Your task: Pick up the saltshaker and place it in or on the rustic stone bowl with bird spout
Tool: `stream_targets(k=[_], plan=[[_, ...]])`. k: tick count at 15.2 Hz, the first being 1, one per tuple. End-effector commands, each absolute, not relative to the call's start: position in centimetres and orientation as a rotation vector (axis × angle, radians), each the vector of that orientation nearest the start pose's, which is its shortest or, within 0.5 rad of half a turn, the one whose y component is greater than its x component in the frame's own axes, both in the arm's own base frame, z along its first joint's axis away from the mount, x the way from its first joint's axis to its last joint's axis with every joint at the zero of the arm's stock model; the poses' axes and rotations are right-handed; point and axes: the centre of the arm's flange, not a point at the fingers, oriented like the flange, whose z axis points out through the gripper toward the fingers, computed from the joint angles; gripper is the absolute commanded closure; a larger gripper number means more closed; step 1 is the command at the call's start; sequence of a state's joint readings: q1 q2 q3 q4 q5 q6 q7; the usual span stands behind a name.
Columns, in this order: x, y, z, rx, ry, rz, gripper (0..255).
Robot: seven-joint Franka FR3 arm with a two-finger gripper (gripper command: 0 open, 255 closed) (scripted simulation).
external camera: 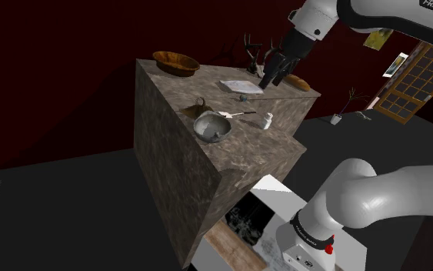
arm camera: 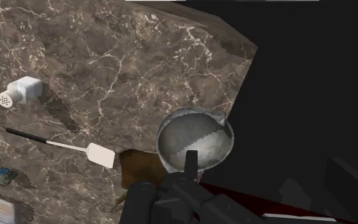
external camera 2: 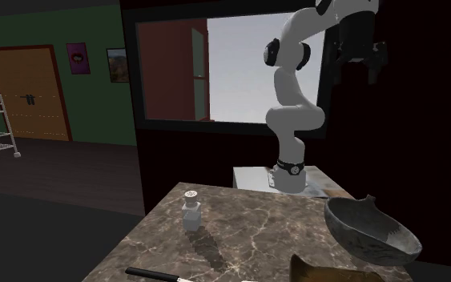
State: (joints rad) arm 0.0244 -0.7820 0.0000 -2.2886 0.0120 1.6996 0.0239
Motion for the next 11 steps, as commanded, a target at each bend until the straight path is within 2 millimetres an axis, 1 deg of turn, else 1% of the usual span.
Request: stream_targets(k=[1, 11], plan=[[32.1, 0.9, 63.4, -3.111, 0.000, -0.301, 0], [35.2, -10.5, 57.4, -3.121, 0.005, -0.220, 0]])
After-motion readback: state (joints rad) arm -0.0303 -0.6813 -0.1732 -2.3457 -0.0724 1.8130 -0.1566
